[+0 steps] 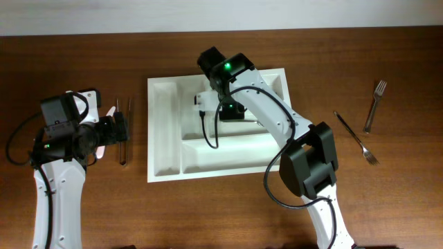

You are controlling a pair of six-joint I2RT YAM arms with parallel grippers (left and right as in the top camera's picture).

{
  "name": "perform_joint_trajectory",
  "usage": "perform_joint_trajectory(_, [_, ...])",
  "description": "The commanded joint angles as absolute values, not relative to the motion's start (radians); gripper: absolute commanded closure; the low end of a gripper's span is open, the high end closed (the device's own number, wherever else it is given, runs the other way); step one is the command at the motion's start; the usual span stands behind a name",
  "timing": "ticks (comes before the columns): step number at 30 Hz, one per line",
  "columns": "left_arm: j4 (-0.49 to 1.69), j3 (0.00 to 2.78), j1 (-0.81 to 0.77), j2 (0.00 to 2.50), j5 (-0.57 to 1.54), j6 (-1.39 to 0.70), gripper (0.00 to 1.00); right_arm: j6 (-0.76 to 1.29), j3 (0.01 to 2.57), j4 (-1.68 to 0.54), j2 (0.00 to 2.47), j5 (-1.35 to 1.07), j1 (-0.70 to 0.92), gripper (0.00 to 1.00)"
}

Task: Pack container
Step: 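Carry the knife into the tray's middle-right compartment and release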

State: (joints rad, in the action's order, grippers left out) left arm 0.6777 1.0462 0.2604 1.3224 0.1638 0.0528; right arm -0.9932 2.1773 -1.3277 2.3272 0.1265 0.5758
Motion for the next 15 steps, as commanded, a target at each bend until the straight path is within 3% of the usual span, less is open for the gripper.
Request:
perform_joint_trajectory(1, [0.679, 1.068, 0.265, 1.328, 0.157, 0.069, 0.01, -0.693, 2.314, -1.383, 2.252, 0.250, 0.576, 0.60])
perform_joint_trajectory(5, [0.679, 1.068, 0.265, 1.328, 0.157, 0.068, 0.01, -0.450, 2.447, -1.485, 2.221, 0.255, 0.514, 0.59])
perform_joint_trajectory(8, [0.679, 1.068, 0.265, 1.328, 0.157, 0.068, 0.01, -0.266, 2.529, -1.542, 2.215, 0.242, 0.420, 0.47])
perform_joint_trajectory(15, [0.679, 1.068, 0.265, 1.328, 0.157, 0.068, 0.01, -0.008, 2.517, -1.557, 2.221, 0.052, 0.083, 0.40])
